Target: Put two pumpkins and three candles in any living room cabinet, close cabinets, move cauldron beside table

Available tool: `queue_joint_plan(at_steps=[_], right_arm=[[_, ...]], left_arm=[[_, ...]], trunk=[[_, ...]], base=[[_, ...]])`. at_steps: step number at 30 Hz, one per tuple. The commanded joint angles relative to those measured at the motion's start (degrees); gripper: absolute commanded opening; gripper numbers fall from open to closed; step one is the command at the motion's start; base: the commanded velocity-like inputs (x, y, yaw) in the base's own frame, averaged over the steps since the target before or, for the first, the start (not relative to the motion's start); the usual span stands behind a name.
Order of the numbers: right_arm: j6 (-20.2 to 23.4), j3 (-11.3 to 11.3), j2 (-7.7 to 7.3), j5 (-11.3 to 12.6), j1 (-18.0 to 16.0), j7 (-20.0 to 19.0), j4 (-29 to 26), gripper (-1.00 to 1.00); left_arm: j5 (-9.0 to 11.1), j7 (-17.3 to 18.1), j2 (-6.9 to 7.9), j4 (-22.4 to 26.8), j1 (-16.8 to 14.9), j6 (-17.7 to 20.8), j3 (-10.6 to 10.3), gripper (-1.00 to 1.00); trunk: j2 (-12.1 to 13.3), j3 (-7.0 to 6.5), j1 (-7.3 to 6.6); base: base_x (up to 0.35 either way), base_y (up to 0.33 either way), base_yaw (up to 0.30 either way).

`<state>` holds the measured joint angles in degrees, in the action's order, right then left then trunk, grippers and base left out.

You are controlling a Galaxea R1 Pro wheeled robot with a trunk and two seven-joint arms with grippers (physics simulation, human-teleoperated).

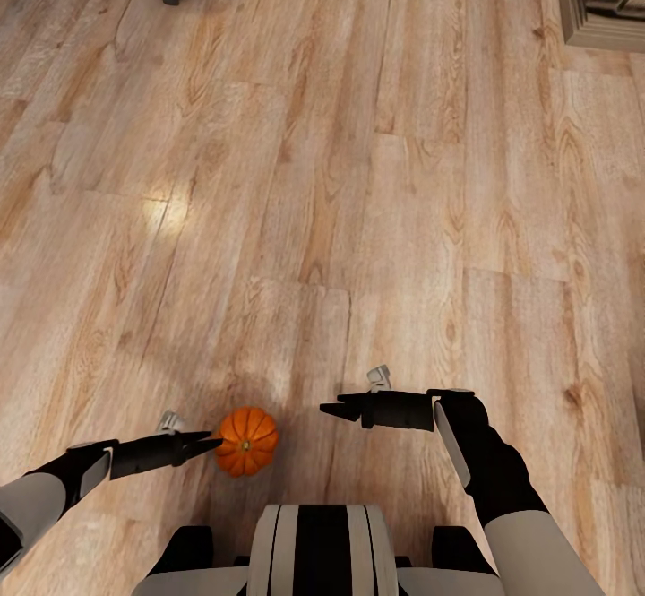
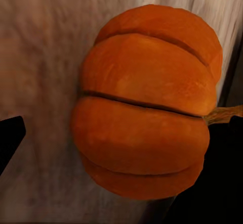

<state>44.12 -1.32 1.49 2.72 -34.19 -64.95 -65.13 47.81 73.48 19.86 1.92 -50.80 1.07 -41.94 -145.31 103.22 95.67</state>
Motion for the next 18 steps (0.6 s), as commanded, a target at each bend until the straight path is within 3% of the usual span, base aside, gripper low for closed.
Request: queue_joint_plan(at_steps=[1,7,11,18], right_arm=[[0.0,0.0,0.00,0.0,0.0,0.0,0.0,1.00],[0.0,0.0,0.00,0.0,0.0,0.0,0.0,1.00],[0.0,0.0,0.02,0.0,0.0,0.0,0.0,1.00],[0.1,0.0,-0.03,0.0,0.0,0.0,0.0,1.00]], left_arm=[[0.0,0.0,0.02,0.0,0.0,0.0,0.0,1.00],[0.1,-0.2,0.06,-0.1,0.0,0.2,-0.1,1.00],[0.0,-0.3,-0.33,0.1,0.0,2.5,-0.1,1.00],[0.1,-0.5,-1.13,0.2,-0.1,2.8,0.0,1.00]], trunk=[[0.0,0.00,0.00],[0.0,0.00,0.00],[0.0,0.00,0.00],[0.0,0.00,0.00]], base=[[0.000,0.000,0.000],[0.000,0.000,0.000],[0.000,0.000,0.000],[0.000,0.000,0.000]])
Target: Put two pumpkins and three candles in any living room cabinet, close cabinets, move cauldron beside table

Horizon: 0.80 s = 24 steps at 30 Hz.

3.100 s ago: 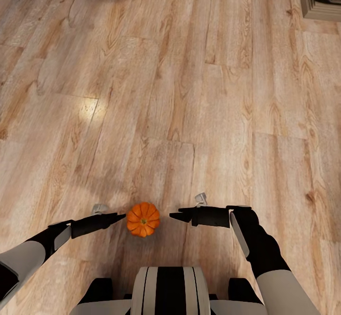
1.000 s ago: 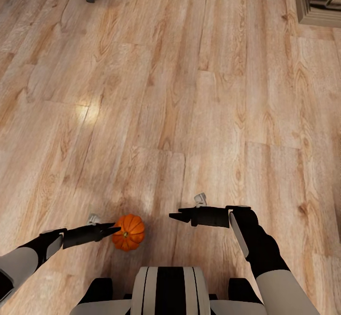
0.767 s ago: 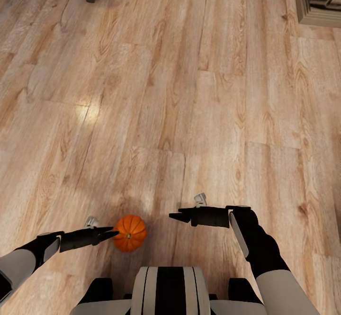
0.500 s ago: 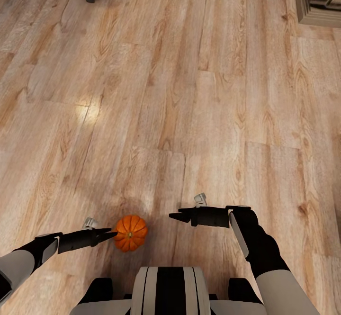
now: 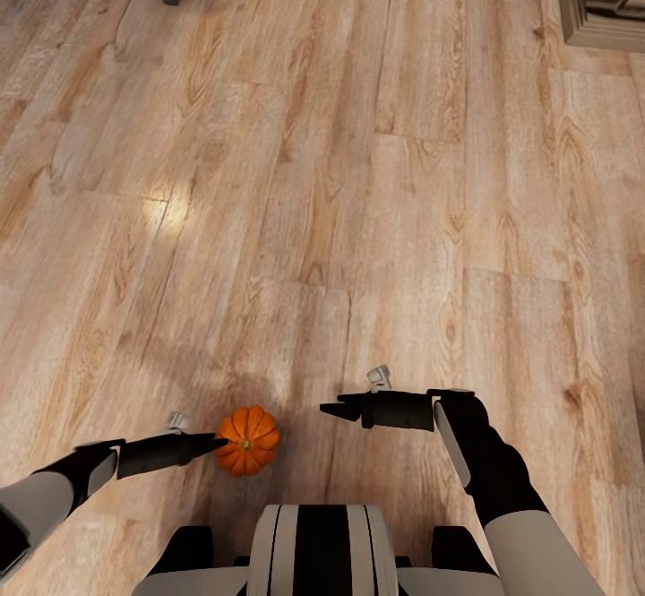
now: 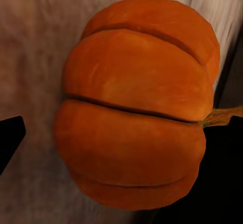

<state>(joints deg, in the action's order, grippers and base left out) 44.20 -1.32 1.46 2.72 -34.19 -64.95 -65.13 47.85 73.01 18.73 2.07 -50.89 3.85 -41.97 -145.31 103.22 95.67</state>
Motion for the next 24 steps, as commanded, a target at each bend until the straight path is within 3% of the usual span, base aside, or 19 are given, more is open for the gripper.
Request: queue_joint_plan(at_steps=[1,5,10,14,24], right_arm=[[0.0,0.0,-0.02,0.0,0.0,0.0,0.0,1.00],[0.1,0.0,-0.05,0.1,0.0,0.0,0.0,1.00],[0.2,0.0,-0.11,0.3,0.0,0.0,-0.1,1.00],[0.2,0.0,-0.14,0.3,0.0,-0.1,0.0,1.00],[0.2,0.0,-0.08,0.2,0.0,0.1,0.1,1.00]], left_arm=[[0.0,0.0,-0.28,0.0,0.0,0.0,0.0,1.00],[0.0,-0.1,-0.73,0.0,0.0,0.5,0.0,1.00],[0.0,-1.8,-0.80,0.3,0.0,4.2,0.1,1.00],[0.0,-3.9,-0.83,0.6,0.0,4.7,0.2,1.00],[0.0,-4.4,-0.87,0.4,0.0,4.9,0.2,1.00]], trunk=[[0.0,0.00,0.00],[0.0,0.00,0.00],[0.0,0.00,0.00],[0.0,0.00,0.00],[0.0,-0.14,0.00]], base=[[0.000,0.000,0.000],[0.000,0.000,0.000],[0.000,0.000,0.000],[0.000,0.000,0.000],[0.000,0.000,-0.031]])
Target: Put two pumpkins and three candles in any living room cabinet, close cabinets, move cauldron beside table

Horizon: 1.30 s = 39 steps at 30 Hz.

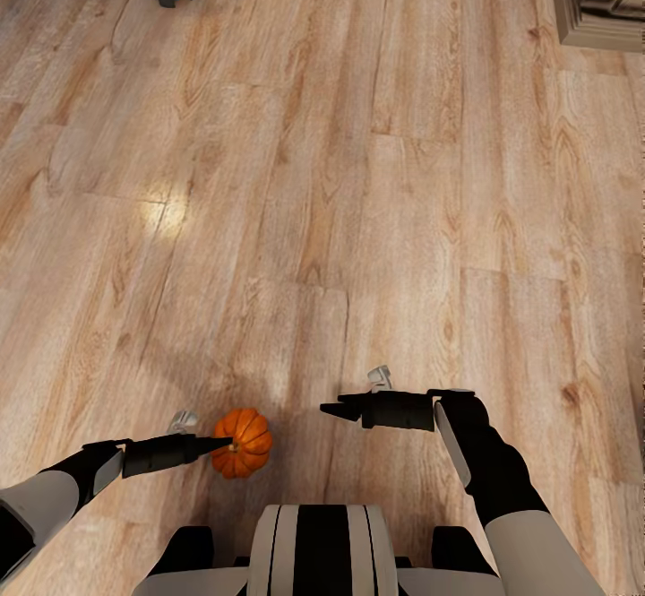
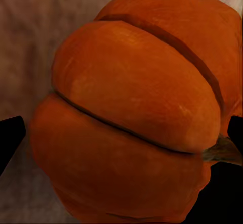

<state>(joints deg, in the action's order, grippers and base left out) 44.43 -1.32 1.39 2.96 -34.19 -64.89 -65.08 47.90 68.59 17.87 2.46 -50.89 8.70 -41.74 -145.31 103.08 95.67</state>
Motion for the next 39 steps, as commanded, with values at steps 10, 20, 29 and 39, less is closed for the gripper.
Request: queue_joint_plan(at_steps=[10,20,29,39], right_arm=[[0.0,0.0,0.02,0.1,0.0,-0.1,0.2,1.00],[0.0,0.0,0.10,0.1,0.0,-0.1,0.1,1.00],[0.0,0.0,0.11,0.2,0.0,-0.1,0.1,1.00],[0.1,0.0,0.11,0.0,0.0,-0.2,0.0,1.00]], left_arm=[[0.0,0.0,0.03,0.0,0.0,0.0,0.0,1.00],[-0.2,-0.1,-0.02,0.1,0.0,0.0,-0.1,1.00],[-0.2,-0.1,-0.04,0.1,0.0,0.0,-0.1,1.00],[-0.3,-0.2,-0.43,0.2,0.0,-0.1,-0.1,1.00]], trunk=[[0.0,-0.31,0.00],[0.0,-0.65,0.00],[0.0,-1.00,0.00],[0.0,-1.12,0.00]], base=[[0.000,0.000,-0.087],[0.000,0.000,-0.097],[0.000,0.000,-0.059],[0.000,0.000,-0.007]])
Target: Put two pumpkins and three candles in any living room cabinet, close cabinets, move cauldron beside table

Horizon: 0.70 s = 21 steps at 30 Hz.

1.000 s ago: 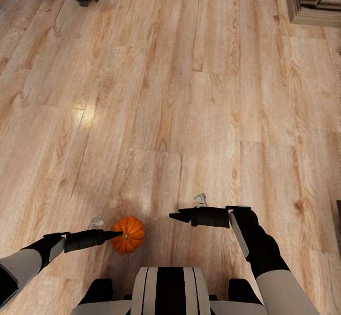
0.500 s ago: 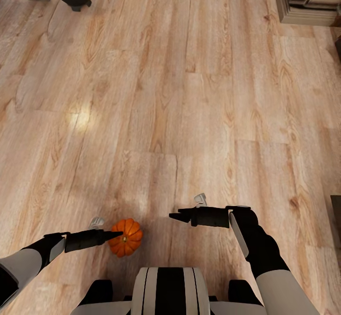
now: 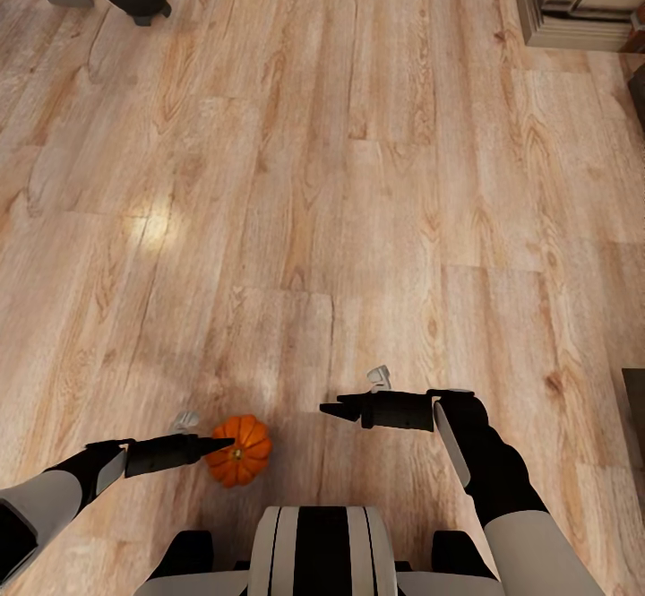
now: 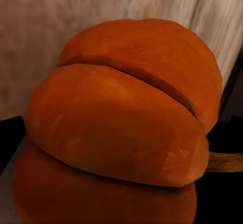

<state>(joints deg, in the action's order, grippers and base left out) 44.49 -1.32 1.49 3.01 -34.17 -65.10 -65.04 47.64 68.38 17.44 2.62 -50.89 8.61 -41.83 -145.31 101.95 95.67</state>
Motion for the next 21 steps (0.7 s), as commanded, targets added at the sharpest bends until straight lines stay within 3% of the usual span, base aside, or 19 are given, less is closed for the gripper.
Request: queue_joint_plan(at_steps=[1,3,4,21], right_arm=[[0.0,0.0,0.00,0.0,0.0,0.0,0.0,1.00],[0.0,0.0,0.02,-0.1,0.0,0.0,0.0,1.00],[0.0,0.0,0.03,-0.1,0.0,0.0,0.0,1.00],[0.1,0.0,0.00,0.1,0.0,0.1,0.0,1.00]], left_arm=[[0.0,0.0,-0.13,0.0,0.0,0.0,0.0,1.00],[0.0,-0.1,-0.48,-0.1,0.0,0.0,-0.1,1.00],[0.0,-0.1,-0.51,-0.1,0.0,0.0,-0.1,-1.00],[0.3,0.8,-0.49,0.2,0.0,-0.4,0.1,-1.00]], trunk=[[0.0,0.00,0.00],[0.0,0.00,0.00],[0.0,0.00,0.00],[0.0,0.00,0.00]], base=[[0.000,0.000,0.000],[0.000,0.000,0.000],[0.000,0.000,0.000],[0.000,0.000,0.000]])
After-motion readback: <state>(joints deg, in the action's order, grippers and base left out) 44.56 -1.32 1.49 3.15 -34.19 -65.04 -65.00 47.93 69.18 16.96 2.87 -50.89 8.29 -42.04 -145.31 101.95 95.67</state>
